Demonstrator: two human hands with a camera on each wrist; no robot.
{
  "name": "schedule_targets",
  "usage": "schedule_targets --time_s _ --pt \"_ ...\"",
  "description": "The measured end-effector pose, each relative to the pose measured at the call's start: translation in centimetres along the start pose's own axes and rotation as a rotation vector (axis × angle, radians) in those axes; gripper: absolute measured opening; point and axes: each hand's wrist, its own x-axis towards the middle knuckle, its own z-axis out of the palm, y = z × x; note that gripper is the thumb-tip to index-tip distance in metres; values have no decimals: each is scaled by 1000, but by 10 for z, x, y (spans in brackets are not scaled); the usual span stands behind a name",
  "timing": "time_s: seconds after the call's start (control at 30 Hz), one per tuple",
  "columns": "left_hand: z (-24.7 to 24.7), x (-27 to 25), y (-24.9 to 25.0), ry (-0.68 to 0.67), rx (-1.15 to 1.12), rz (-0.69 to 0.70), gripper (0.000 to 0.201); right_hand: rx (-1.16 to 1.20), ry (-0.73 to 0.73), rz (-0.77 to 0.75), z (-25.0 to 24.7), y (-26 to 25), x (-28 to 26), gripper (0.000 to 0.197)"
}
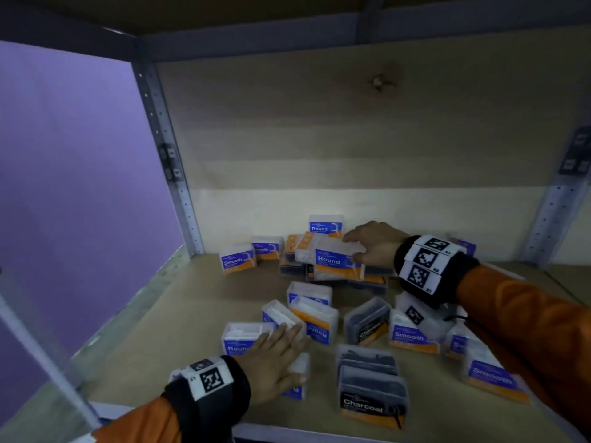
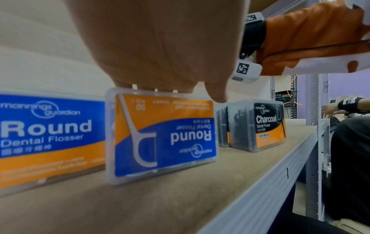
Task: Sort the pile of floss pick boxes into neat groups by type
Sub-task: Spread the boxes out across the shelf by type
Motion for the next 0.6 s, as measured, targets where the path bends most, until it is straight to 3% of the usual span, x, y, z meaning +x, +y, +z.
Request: schedule_targets --time_s 0.6 --pt "5 -3 1 75 -23 53 75 -121 -123 -376 26 -117 69 53"
